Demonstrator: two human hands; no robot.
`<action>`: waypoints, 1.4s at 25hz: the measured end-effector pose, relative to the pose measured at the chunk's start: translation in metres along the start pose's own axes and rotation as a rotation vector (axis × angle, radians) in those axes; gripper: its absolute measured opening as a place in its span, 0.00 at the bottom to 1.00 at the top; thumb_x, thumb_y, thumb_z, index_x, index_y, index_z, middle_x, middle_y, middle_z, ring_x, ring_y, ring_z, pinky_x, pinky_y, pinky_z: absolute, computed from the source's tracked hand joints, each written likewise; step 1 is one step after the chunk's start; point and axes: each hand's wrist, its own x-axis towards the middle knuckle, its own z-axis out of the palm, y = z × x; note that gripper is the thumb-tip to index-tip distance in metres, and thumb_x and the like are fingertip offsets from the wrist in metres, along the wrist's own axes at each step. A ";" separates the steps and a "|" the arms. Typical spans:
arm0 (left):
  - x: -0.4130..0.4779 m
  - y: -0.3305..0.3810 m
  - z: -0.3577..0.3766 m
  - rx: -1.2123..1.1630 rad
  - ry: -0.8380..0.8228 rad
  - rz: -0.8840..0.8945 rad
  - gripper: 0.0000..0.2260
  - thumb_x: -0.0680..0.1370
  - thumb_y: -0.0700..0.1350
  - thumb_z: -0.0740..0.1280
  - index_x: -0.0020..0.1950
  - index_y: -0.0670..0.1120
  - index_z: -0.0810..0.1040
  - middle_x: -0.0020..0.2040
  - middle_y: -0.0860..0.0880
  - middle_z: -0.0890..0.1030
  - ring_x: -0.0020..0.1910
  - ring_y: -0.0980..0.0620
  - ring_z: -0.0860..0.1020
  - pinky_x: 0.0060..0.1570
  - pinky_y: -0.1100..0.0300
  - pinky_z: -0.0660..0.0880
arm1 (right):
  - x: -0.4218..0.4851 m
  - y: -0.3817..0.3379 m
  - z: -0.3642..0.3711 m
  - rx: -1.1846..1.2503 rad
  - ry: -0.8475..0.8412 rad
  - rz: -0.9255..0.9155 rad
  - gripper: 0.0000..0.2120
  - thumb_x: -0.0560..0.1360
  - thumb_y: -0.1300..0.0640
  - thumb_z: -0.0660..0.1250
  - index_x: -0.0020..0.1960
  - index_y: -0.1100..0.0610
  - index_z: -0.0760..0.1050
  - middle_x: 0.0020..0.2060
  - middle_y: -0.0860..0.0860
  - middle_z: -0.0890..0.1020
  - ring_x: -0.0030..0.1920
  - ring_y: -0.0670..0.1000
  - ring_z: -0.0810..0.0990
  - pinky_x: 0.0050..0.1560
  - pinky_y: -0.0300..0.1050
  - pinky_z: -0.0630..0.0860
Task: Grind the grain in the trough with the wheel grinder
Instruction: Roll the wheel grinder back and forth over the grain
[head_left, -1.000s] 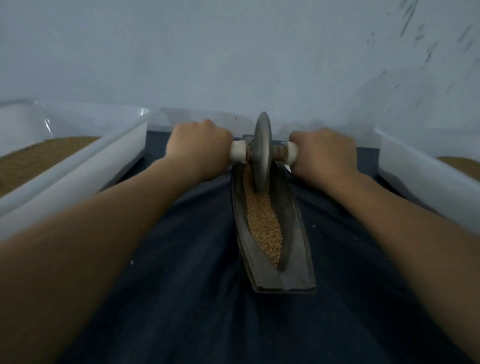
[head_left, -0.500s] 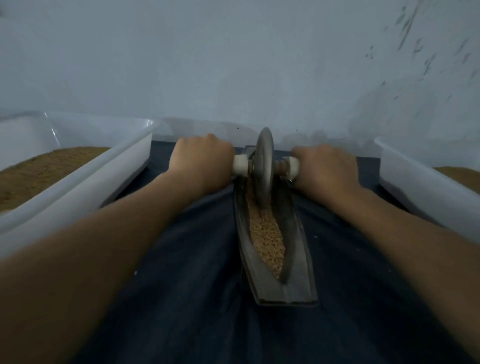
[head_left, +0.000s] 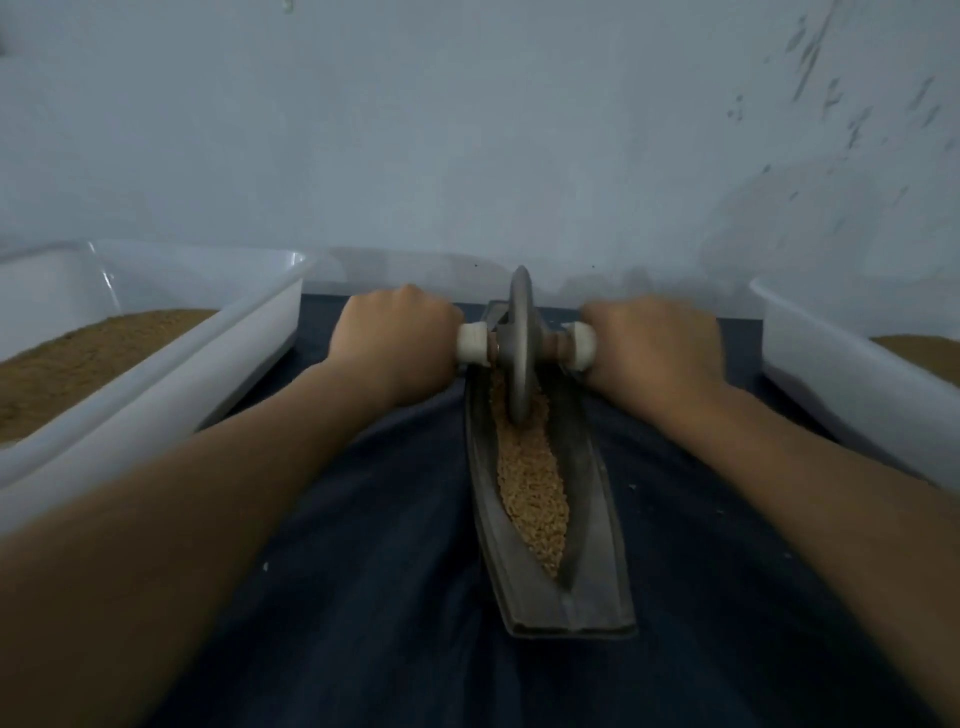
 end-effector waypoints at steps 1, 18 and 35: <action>0.008 0.002 0.000 -0.030 -0.045 -0.045 0.07 0.75 0.53 0.66 0.49 0.52 0.79 0.38 0.51 0.71 0.36 0.47 0.74 0.34 0.55 0.68 | 0.012 -0.004 -0.001 0.006 -0.053 0.031 0.05 0.73 0.49 0.70 0.46 0.48 0.76 0.37 0.51 0.77 0.38 0.57 0.78 0.34 0.44 0.67; 0.004 0.011 -0.016 0.207 0.100 0.124 0.03 0.75 0.47 0.67 0.46 0.51 0.79 0.33 0.51 0.64 0.34 0.45 0.76 0.31 0.56 0.64 | -0.011 0.012 0.007 0.109 -0.158 0.042 0.13 0.76 0.40 0.64 0.39 0.48 0.73 0.34 0.46 0.78 0.36 0.53 0.77 0.33 0.44 0.70; -0.060 -0.005 -0.009 0.018 0.182 0.109 0.11 0.65 0.54 0.67 0.32 0.56 0.64 0.26 0.57 0.57 0.22 0.53 0.56 0.29 0.68 0.49 | -0.052 0.011 -0.020 -0.102 0.164 -0.181 0.08 0.63 0.46 0.59 0.31 0.49 0.64 0.21 0.44 0.59 0.20 0.48 0.56 0.30 0.33 0.50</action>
